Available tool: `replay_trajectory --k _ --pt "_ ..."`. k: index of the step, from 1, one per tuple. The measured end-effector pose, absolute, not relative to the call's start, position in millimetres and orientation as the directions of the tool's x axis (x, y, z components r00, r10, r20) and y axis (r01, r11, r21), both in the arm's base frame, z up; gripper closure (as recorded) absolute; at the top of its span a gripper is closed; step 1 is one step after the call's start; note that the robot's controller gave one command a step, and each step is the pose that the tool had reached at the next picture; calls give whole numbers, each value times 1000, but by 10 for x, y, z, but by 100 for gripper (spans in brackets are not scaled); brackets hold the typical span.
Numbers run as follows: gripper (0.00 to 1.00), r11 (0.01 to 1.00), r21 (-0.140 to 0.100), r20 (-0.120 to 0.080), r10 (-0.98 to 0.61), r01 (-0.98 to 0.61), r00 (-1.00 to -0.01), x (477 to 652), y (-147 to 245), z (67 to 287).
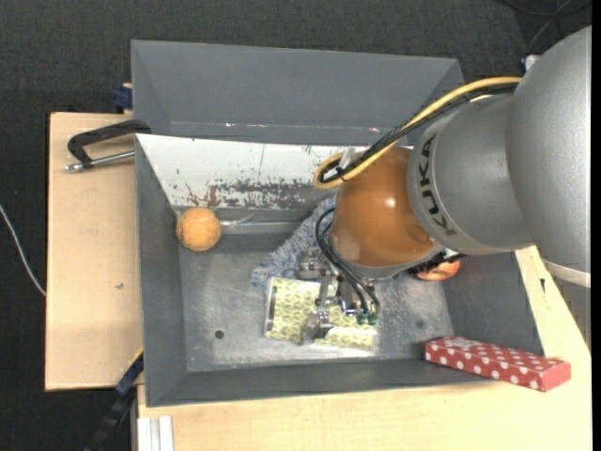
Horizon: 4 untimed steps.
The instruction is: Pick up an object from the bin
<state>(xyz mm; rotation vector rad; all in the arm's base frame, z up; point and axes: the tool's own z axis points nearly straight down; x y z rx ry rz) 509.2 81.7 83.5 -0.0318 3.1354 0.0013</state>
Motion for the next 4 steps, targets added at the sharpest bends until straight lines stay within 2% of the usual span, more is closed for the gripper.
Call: replay_trajectory --k 1,3,4 --pt "100 999 -4 -11 43 43 -999 5217 943 771" --pt "100 999 -3 -12 44 44 -999 5214 943 806" --pt "100 999 0 -8 44 44 -999 5207 955 1004"
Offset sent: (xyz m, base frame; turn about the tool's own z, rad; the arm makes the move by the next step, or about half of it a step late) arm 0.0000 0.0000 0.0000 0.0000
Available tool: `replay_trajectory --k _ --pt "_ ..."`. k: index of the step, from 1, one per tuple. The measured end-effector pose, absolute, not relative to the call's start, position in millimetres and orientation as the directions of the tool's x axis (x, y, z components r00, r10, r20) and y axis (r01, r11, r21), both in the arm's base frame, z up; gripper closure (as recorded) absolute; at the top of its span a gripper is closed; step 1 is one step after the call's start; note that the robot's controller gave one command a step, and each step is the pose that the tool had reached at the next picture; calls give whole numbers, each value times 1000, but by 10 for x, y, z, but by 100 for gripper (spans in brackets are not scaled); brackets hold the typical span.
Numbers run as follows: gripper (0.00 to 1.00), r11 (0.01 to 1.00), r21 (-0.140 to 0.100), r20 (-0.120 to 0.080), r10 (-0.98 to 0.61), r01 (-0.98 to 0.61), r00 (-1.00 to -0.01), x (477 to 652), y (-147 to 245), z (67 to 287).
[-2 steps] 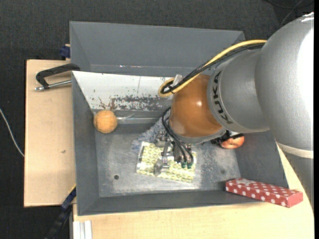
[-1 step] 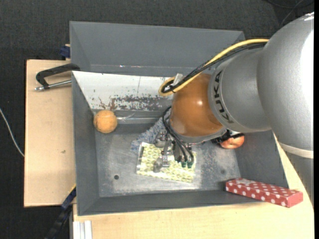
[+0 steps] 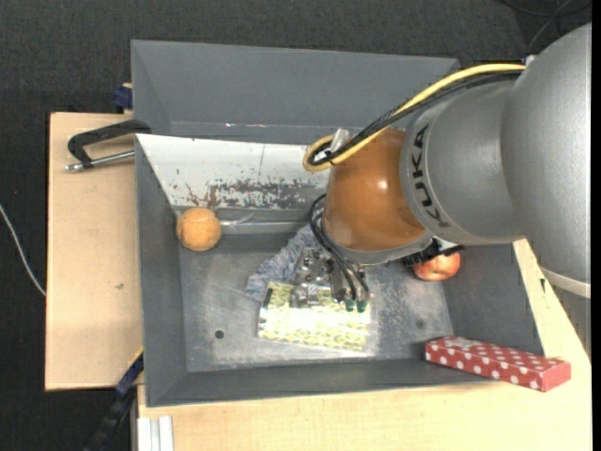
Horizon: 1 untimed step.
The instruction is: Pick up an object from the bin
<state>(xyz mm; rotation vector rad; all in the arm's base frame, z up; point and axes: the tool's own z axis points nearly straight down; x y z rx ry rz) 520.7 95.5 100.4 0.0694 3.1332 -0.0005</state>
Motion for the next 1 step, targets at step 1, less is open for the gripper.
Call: replay_trajectory --k 1 --pt "100 999 0 -1 43 43 -999 5191 960 1219"
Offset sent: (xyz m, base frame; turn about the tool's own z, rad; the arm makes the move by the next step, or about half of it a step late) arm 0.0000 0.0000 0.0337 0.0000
